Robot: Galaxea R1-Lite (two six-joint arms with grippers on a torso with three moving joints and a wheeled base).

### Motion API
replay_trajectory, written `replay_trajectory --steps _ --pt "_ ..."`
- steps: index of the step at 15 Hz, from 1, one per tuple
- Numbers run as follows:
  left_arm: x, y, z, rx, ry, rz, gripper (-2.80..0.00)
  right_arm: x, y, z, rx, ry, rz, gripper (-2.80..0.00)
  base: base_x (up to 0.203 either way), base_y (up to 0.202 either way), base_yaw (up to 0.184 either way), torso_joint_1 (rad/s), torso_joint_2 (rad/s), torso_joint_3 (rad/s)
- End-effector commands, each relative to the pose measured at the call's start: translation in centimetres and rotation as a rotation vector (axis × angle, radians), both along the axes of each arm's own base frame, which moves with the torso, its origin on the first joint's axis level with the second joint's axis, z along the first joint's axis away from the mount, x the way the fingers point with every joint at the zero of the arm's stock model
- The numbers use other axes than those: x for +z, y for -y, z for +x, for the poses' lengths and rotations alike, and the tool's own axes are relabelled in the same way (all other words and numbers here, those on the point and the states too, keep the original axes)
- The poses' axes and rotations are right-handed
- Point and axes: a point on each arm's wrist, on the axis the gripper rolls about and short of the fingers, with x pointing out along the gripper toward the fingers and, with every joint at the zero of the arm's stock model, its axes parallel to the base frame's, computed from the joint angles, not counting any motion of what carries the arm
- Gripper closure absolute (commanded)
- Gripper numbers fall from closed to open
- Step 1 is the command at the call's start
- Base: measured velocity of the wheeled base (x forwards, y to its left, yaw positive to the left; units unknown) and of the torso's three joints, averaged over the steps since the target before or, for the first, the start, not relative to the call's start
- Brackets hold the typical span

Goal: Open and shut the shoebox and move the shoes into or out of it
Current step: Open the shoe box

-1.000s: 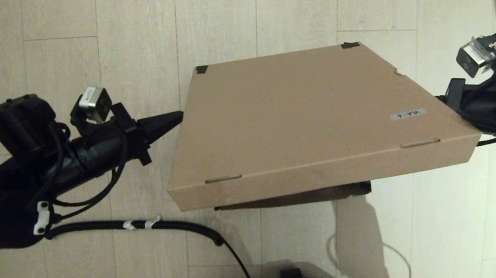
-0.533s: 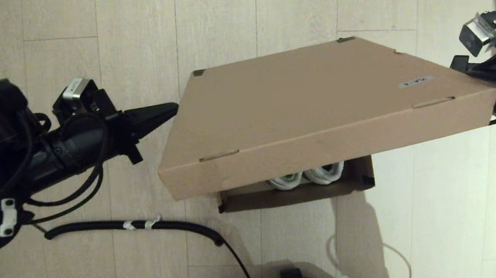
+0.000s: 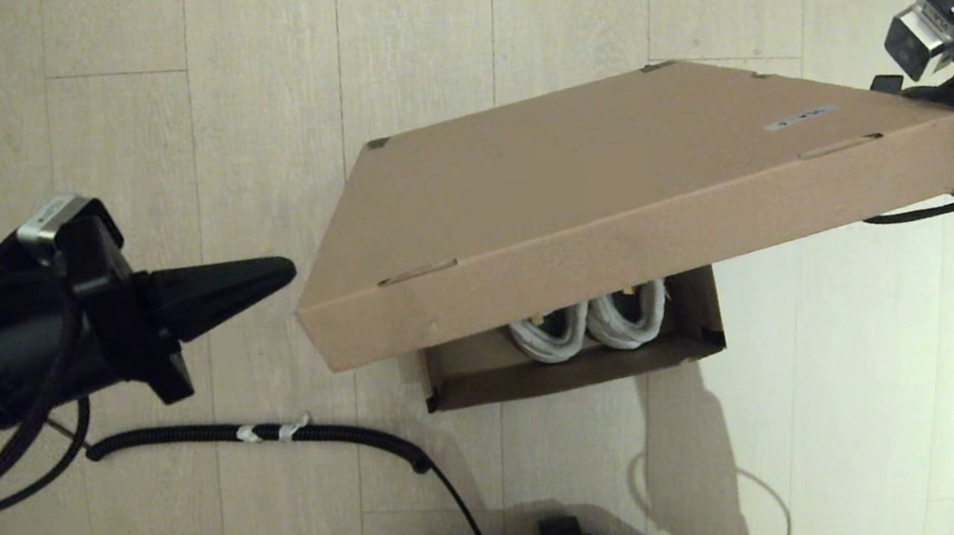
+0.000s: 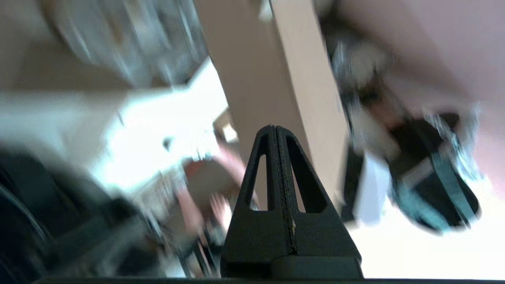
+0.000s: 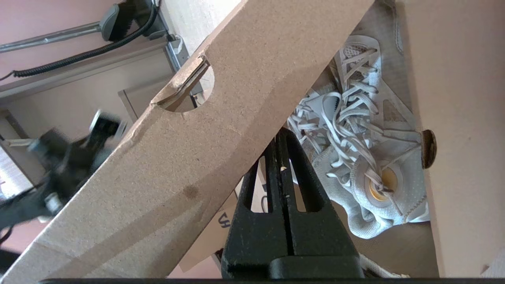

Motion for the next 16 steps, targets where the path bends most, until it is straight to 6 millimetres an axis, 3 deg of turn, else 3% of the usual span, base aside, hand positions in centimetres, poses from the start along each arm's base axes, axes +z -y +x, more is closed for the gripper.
replay_trajectory --steps 1,6,8,13,16 --pt "1.0 0.4 -3.3 -0.055 0.040 -0.012 0.00 0.2 0.0 0.1 0.006 0.007 0.002 0.00 0.000 0.000 0.000 0.000 0.00 0.000" --pt "0.2 -0.2 -7.1 -0.054 -0.058 0.014 0.00 0.2 -0.1 0.3 0.008 0.007 0.003 0.00 0.000 0.000 0.000 0.000 0.00 0.000" --pt "-1.2 -0.7 -7.8 -0.038 -0.089 0.057 0.00 0.2 -0.1 0.3 0.008 0.006 0.003 0.00 0.000 0.000 0.000 0.000 0.00 0.000" --pt "-5.8 -0.5 -7.2 -0.066 -0.147 0.157 0.00 0.1 -0.1 0.7 0.007 0.005 0.003 0.00 0.000 0.000 0.000 0.000 0.00 0.000" --pt "-7.8 0.1 -4.8 -0.083 -0.138 0.173 0.00 0.0 -0.1 0.9 0.007 0.002 0.003 0.00 0.000 0.000 0.000 0.000 0.00 0.000"
